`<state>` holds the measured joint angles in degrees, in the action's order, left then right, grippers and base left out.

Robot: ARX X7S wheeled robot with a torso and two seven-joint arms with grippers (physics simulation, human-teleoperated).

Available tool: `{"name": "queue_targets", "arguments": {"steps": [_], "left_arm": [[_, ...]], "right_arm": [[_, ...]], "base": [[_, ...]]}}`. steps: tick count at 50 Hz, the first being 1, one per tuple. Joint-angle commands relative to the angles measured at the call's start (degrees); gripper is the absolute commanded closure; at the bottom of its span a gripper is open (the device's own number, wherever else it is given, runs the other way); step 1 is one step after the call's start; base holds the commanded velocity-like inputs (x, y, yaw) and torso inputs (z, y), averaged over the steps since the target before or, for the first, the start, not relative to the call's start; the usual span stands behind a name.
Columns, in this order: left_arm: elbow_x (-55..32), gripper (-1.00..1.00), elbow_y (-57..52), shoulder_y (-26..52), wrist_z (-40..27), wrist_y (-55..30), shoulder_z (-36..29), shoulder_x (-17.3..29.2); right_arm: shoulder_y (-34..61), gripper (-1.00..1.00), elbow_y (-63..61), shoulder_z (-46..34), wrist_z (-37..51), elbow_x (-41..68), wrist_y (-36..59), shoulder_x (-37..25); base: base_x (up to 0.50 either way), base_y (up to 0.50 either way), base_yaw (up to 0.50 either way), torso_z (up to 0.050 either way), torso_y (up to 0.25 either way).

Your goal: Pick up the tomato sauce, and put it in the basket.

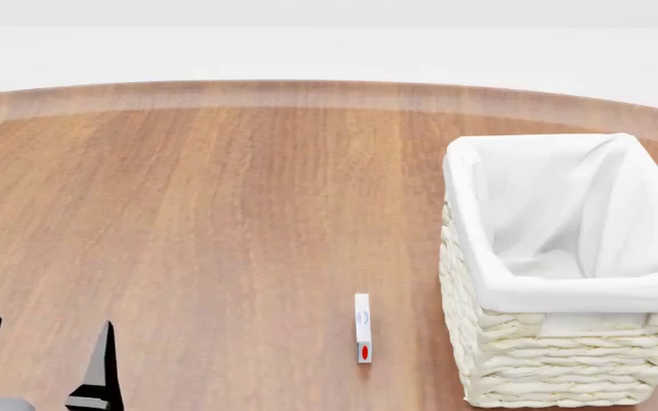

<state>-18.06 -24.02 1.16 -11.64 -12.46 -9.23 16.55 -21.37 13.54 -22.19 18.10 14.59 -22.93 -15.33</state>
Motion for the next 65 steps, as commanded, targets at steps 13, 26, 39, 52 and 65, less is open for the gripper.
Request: {"name": "queue_targets", "arguments": {"steps": [13, 26, 39, 52, 65], "left_arm": [[-0.34, -1.0, -0.28, -0.47, -0.64, 0.22, -0.32, 0.52], [-0.92, -1.0, 0.41, -0.34, -0.54, 0.79, -0.26, 0.65], [-1.56, -1.0, 0.5, -0.5, -0.73, 1.03, 0.02, 0.96], [-2.9, -1.0, -0.81, -0.44, -1.34, 0.21, 0.89, 1.61], [-2.34, -1.0, -0.22, -0.58, -1.42, 0.84, 0.07, 1.61]], "right_arm": [[0.56, 1.0, -6.44, -1.96, 0.98, -1.86, 4.73, -0.57], [4.3, 1.0, -13.39, -3.49, 2.01, -2.15, 13.52, -0.71], [9.57, 1.0, -23.21, -4.23, 3.21, -1.45, 25.63, -2.0], [15.87, 1.0, -31.07, -4.13, 4.09, 0.68, 37.17, -3.1], [16.57, 1.0, -39.87, -4.36, 7.23, 0.18, 45.43, -4.93]], "base": [[0.0, 0.0, 0.0, 0.0, 0.0], [0.0, 0.0, 0.0, 0.0, 0.0], [0.0, 0.0, 0.0, 0.0, 0.0], [0.0, 0.0, 0.0, 0.0, 0.0], [0.0, 0.0, 0.0, 0.0, 0.001]]}}
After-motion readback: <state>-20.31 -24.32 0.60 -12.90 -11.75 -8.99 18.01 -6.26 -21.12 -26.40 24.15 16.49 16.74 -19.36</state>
